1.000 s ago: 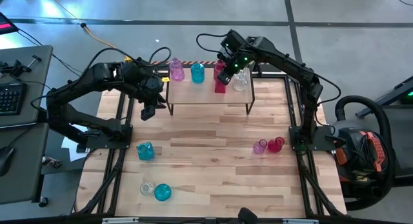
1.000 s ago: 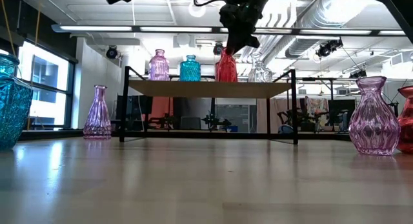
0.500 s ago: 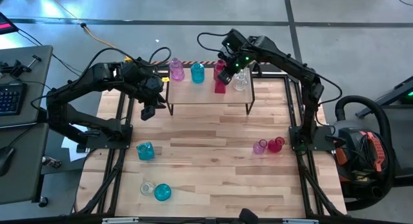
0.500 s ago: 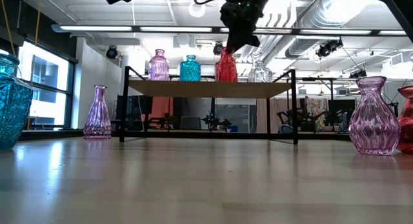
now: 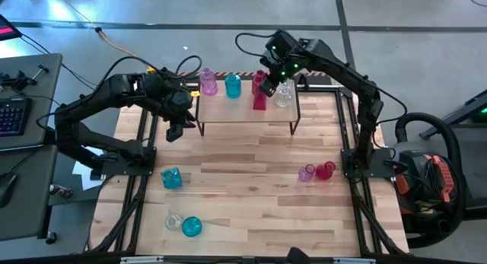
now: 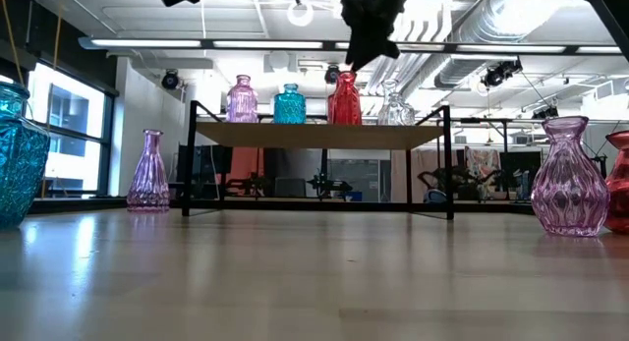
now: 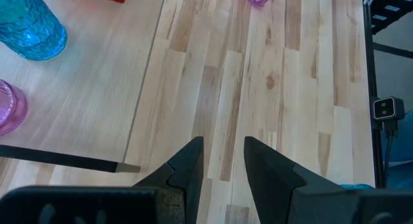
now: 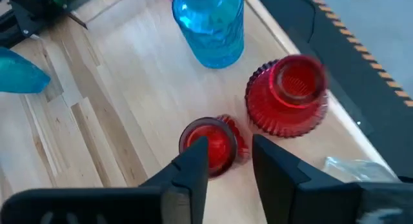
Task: Sort vases onto shelf
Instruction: Put the bottom red vase on the shelf aligned with the other red vase, then put the top violet vase on the shelf aligned with the other violet vase
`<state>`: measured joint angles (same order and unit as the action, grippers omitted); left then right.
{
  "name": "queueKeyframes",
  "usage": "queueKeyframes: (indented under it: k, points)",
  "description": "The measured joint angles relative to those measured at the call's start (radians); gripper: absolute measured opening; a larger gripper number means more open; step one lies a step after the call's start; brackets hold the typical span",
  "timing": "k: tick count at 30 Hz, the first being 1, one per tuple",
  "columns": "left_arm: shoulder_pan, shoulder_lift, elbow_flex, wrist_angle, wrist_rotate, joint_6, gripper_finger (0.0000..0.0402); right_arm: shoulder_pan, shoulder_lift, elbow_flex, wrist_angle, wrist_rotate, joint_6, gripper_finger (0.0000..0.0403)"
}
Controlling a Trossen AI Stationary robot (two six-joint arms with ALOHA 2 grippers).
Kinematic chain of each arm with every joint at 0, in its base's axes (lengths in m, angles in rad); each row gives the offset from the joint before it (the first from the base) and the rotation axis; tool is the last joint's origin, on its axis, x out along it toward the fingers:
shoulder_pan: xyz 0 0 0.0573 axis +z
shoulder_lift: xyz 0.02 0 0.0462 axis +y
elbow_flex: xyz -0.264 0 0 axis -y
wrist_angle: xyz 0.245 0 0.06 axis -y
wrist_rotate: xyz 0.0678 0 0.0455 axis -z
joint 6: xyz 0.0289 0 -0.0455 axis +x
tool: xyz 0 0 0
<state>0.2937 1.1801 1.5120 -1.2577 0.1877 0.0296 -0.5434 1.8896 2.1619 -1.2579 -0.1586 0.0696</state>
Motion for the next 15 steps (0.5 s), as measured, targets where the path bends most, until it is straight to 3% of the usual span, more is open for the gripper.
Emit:
queueKeyframes:
  k: [11, 15]
  points:
    - [0.0, 0.0, 0.0, 0.0, 0.0, 0.0, 0.0104, 0.05, -0.003, 0.16, -0.314, 0.057, 0.008, 0.0106]
    - [0.0, 0.0, 0.0, 0.0, 0.0, 0.0, 0.0104, 0.102, -0.013, 0.152, -0.315, 0.08, 0.043, 0.0106]
